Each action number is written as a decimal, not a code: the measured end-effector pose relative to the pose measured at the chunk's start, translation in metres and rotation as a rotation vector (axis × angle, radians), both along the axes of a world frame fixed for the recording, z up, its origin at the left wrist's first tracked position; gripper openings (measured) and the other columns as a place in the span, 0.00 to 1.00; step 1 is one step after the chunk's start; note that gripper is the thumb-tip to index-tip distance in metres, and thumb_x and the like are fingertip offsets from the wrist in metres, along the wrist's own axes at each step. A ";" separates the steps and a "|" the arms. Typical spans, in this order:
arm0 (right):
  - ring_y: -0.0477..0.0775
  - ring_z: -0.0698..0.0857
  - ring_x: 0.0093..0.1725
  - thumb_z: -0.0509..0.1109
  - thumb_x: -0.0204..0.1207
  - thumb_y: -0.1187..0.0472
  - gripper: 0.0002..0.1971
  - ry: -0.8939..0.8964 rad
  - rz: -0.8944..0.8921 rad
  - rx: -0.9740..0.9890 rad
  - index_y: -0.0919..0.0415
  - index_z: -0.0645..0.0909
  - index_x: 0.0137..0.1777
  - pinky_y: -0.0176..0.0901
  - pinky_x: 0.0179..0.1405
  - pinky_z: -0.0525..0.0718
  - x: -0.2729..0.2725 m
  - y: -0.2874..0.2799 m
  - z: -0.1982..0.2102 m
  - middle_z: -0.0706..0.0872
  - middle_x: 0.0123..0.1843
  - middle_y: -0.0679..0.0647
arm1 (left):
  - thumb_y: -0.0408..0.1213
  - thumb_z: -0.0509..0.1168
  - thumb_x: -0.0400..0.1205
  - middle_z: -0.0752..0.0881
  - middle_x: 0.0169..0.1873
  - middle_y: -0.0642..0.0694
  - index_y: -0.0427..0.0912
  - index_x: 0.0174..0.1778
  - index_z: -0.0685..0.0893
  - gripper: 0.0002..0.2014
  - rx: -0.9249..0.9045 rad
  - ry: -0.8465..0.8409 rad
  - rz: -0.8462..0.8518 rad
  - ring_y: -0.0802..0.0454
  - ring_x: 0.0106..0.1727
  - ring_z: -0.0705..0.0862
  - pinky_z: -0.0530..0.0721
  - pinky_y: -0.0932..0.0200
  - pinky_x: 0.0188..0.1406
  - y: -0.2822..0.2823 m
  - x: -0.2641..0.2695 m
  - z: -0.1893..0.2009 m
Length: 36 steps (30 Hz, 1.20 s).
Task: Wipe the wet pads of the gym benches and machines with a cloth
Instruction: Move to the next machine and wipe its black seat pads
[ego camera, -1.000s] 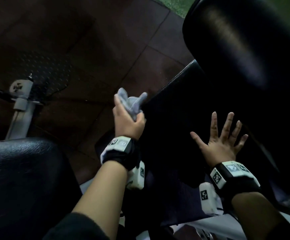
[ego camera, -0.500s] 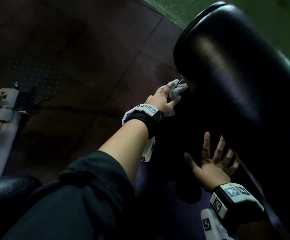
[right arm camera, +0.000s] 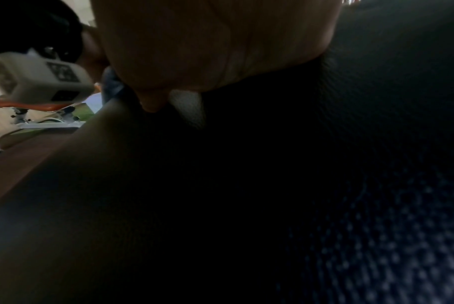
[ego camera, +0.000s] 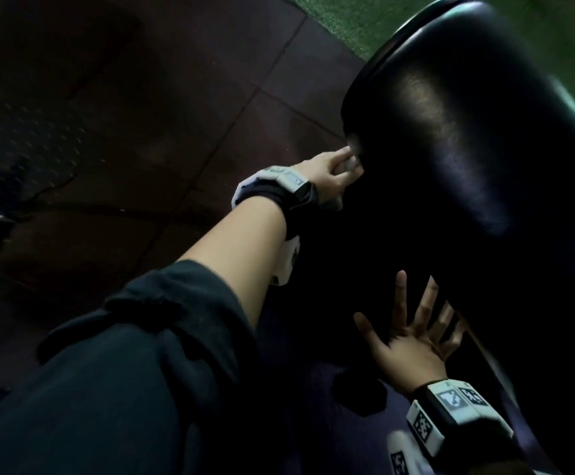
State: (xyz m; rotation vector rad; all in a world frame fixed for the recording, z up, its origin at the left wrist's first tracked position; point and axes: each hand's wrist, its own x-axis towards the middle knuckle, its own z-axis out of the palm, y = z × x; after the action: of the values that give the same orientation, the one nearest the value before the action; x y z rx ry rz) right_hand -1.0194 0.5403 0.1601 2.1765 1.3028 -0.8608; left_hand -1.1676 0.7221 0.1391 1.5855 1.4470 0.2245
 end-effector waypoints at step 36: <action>0.49 0.07 0.64 0.37 0.57 0.18 0.47 -0.045 0.119 0.158 0.31 0.18 0.72 0.63 0.71 0.23 0.009 -0.014 -0.029 0.10 0.71 0.44 | 0.65 0.48 0.82 0.83 0.61 0.56 0.73 0.68 0.71 0.19 -0.062 0.142 0.283 0.42 0.62 0.82 0.78 0.50 0.57 -0.117 -0.095 -0.100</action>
State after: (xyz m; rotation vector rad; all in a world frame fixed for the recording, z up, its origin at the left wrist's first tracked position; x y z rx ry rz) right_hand -1.0107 0.5264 0.1308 2.1973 1.5062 -0.6794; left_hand -1.2622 0.6050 0.0388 1.3655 1.7730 0.2316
